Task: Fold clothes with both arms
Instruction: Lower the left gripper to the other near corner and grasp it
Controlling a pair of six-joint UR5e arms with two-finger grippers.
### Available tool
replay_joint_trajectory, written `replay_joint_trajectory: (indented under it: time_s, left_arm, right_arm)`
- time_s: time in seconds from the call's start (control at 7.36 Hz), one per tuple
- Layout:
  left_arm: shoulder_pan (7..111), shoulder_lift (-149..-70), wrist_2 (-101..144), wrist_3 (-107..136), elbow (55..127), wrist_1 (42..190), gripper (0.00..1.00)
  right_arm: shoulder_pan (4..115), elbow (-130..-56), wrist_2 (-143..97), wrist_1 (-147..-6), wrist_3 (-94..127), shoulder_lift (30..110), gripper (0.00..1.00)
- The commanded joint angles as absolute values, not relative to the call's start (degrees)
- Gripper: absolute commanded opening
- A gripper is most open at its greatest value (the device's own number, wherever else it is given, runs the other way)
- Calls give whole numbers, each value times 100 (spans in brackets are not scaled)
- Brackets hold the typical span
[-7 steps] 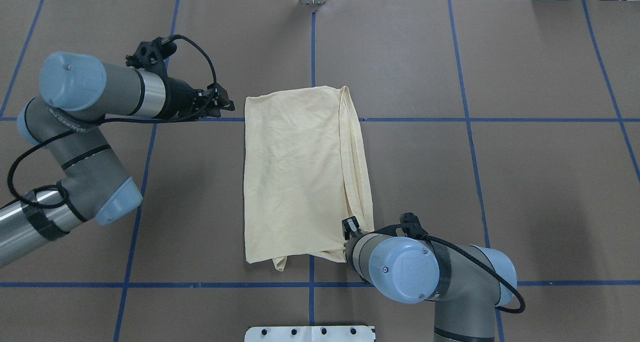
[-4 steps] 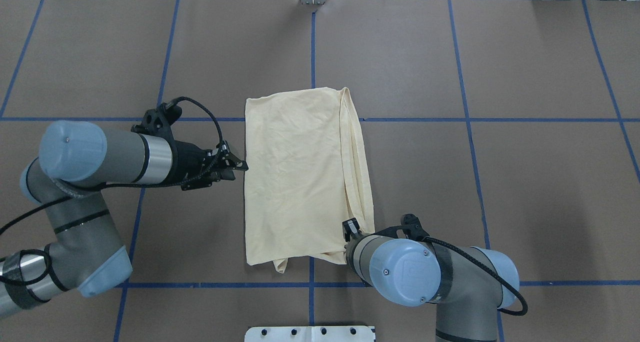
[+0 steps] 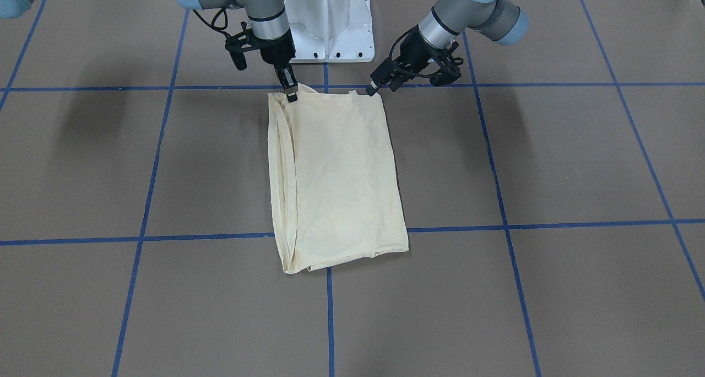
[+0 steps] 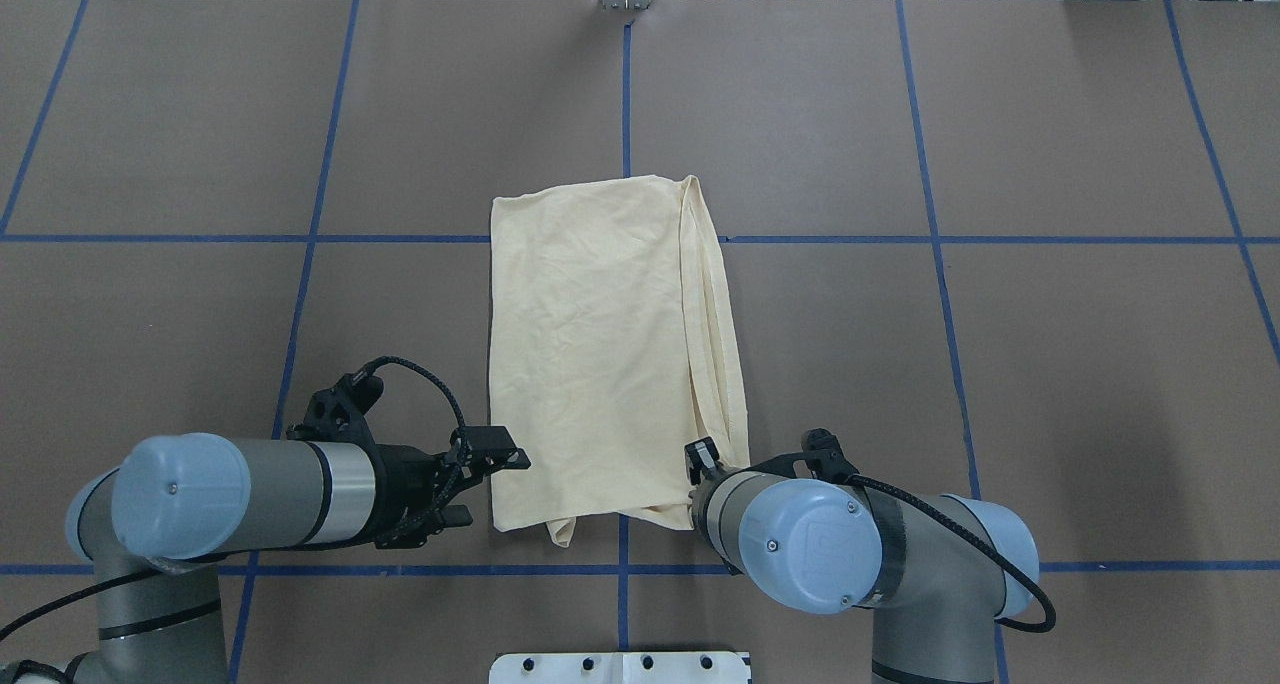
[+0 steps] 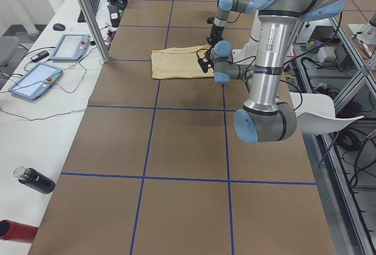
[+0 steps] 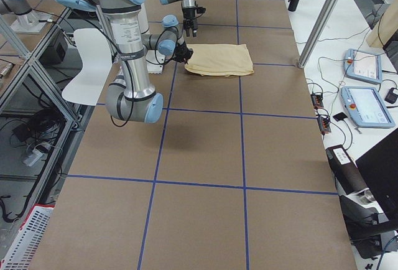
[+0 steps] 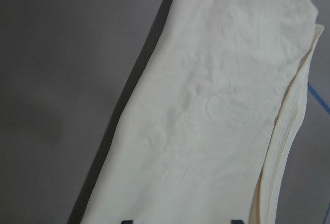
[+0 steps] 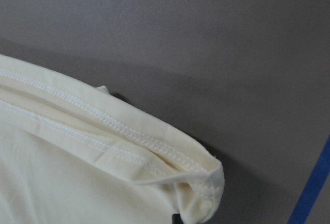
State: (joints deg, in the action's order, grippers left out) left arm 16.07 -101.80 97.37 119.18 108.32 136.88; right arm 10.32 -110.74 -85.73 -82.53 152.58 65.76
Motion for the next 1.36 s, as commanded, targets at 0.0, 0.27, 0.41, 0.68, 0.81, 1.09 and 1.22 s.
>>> replay_joint_trajectory:
  time_s: [0.0,0.27,0.41,0.68,0.81,1.09,1.22]
  left_arm:
    - [1424,-10221,9598,12312,10793,13491,82]
    - [1406,-10248,9589,12322,10618,13491,81]
    - [1406,-10265,9589,12331,10608,13491,78]
    - [1363,-10283,9580,12331,10538,13491,70]
    - [1345,-10257,9571,12331,10529,13491,67]
    - [1327,-10266,9431,12366,10503,13491,54]
    - [1249,-10266,9422,12532,10494,13491,51]
  right_arm:
    - [1028,-11074,-8578,-8244,15258,6574,0]
    - [1028,-11083,-8578,-8253,15258,6574,0]
    - [1028,-11083,-8578,-8244,15258,6574,0]
    - [1028,-11092,-8578,-8253,15258,6574,0]
    - [1028,-11100,-8578,-8253,15258,6574,0]
    - [1028,-11127,-8578,-8253,15249,6583,0]
    - [1028,-11127,-8578,-8253,15258,6583,0]
